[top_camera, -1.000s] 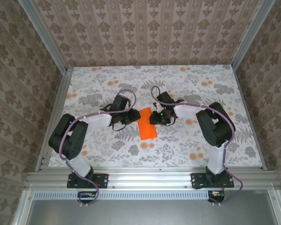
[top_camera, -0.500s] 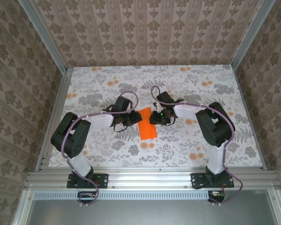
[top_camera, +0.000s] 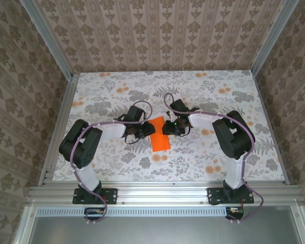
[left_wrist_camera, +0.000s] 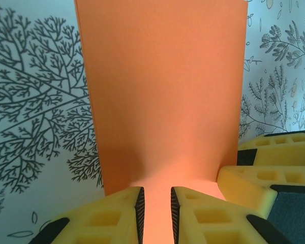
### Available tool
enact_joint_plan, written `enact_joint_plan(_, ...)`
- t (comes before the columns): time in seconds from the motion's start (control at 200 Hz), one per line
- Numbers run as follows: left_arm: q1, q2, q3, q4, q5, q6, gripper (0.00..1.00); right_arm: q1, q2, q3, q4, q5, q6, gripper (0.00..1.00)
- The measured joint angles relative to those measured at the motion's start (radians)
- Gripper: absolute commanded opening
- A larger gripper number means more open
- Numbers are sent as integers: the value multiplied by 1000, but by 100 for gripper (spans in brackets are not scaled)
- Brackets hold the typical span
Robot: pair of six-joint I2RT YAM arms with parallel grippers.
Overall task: Fold a paper plane with a square sheet of paper (pick it up from the middle)
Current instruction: Hold the square sheet of paper at the center of the table.
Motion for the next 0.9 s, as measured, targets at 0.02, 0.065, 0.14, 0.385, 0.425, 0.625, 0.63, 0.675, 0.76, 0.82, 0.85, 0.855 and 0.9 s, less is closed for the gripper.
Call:
enact_joint_plan(0.02,-1,1,2,0,0,0,21,0,0,0,0,0,0,31)
enact_joint_plan(0.065,-1,5,8,0,1,0,21,0,0,0,0,0,0,31)
enact_joint_plan(0.14,-2,11,16,-2,0,0,19,0,1,1,0,0,0,31)
enact_joint_plan(0.385,-6,33,30,-40,-1,0,16,0,3,4,-4,0,0,31)
enact_joint_plan(0.425,-7,36,30,-47,-1,0,16,0,3,5,-4,0,0,31)
enact_joint_plan(0.625,-8,42,40,-71,-9,0,13,0,2,6,-6,0,1,33)
enact_joint_plan(0.63,-8,42,40,-72,-9,0,13,0,2,6,-6,-1,1,33)
enact_joint_plan(0.675,-8,43,42,-75,-10,1,12,0,1,8,-9,-2,4,34)
enact_joint_plan(0.76,-8,44,43,-80,-13,5,12,2,0,16,-19,-6,10,38)
enact_joint_plan(0.82,-8,44,45,-83,-14,10,12,4,-4,21,-26,-8,19,42)
enact_joint_plan(0.85,-8,44,45,-85,-15,12,12,5,-6,23,-28,-8,25,44)
enact_joint_plan(0.855,-8,44,45,-85,-15,12,12,5,-6,23,-29,-8,24,45)
enact_joint_plan(0.9,-8,46,48,-87,-16,14,12,4,-15,24,-37,-3,32,48)
